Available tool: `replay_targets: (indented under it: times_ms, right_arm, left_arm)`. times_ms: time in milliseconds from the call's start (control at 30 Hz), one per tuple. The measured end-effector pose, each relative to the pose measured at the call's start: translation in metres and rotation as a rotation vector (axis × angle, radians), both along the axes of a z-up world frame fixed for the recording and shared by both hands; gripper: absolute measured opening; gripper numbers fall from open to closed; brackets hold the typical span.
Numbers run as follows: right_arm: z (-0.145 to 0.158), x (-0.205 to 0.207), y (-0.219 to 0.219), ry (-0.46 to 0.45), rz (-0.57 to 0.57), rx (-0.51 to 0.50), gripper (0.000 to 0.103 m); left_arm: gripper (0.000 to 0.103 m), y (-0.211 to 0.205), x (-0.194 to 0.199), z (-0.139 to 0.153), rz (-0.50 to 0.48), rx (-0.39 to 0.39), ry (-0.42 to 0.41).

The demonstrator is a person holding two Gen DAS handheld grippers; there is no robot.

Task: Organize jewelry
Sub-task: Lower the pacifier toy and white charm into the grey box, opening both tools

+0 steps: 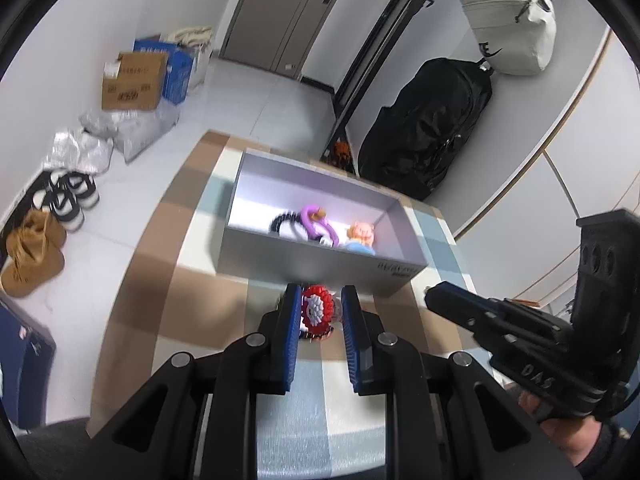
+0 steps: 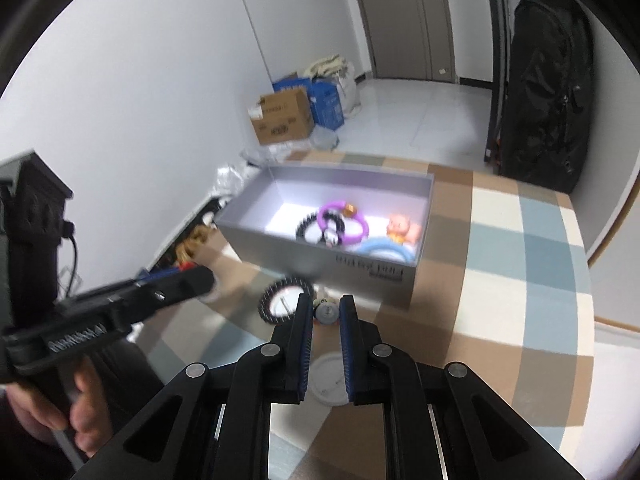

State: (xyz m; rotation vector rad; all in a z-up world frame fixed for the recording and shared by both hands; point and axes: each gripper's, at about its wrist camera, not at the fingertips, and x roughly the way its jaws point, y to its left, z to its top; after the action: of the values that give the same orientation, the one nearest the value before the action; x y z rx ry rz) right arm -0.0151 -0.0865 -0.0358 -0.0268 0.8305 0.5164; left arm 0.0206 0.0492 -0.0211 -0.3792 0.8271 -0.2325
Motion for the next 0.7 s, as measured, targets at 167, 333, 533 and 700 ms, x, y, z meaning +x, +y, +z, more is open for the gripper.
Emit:
replay_targets:
  times_ms: [167, 333, 533, 700]
  right_arm:
    - [0.018, 0.007, -0.008, -0.023, 0.006, 0.041, 0.012]
    - [0.032, 0.020, -0.011, -0.040, 0.017, 0.054, 0.012]
    - [0.039, 0.043, -0.014, -0.045, 0.012, 0.080, 0.012]
    - [0.039, 0.062, -0.016, -0.060, 0.005, 0.104, 0.012]
  left_arm:
    - [0.015, -0.001, 0.010, 0.005, 0.010, 0.009, 0.004]
    - [0.015, -0.006, 0.026, 0.010, -0.004, 0.021, 0.010]
    - [0.015, -0.005, 0.052, 0.019, -0.014, 0.019, -0.008]
    - [0.015, -0.008, 0.068, 0.016, -0.041, 0.033, -0.022]
